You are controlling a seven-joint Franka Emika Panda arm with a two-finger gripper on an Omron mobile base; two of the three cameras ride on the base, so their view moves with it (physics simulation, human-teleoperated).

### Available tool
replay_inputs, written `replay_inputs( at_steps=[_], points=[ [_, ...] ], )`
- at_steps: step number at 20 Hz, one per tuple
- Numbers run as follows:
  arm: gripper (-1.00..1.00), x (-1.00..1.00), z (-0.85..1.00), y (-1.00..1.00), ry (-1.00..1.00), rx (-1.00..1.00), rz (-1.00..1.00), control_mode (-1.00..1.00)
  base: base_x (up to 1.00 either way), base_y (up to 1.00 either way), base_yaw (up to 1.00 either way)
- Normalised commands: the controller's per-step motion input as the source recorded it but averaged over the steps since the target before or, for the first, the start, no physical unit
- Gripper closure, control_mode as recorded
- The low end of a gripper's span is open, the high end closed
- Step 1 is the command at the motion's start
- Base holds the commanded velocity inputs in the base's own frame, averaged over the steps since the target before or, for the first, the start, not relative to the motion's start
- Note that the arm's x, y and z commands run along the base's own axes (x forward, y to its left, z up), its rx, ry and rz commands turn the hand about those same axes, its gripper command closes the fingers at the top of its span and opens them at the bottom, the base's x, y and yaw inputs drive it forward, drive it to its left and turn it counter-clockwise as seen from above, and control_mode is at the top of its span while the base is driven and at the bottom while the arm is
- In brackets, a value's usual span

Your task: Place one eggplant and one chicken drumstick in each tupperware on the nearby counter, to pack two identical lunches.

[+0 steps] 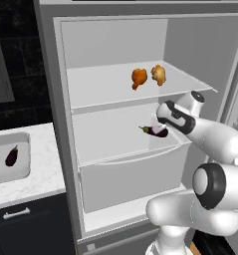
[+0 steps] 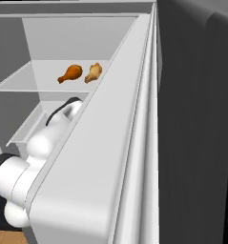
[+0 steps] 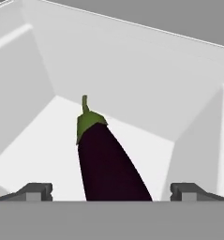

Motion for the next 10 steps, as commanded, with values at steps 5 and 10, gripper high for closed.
replay_inputs(
  at_steps=[5, 10],
  points=[
    [-1.0, 0.03, -0.4, 0.09, 0.03, 0.0, 0.0, -1.0, 0.0, 0.0, 0.0],
    [-1.0, 0.12, -0.27, 0.07, 0.0, 0.0, 0.0, -1.0, 0.0, 0.0, 0.0]
  ],
)
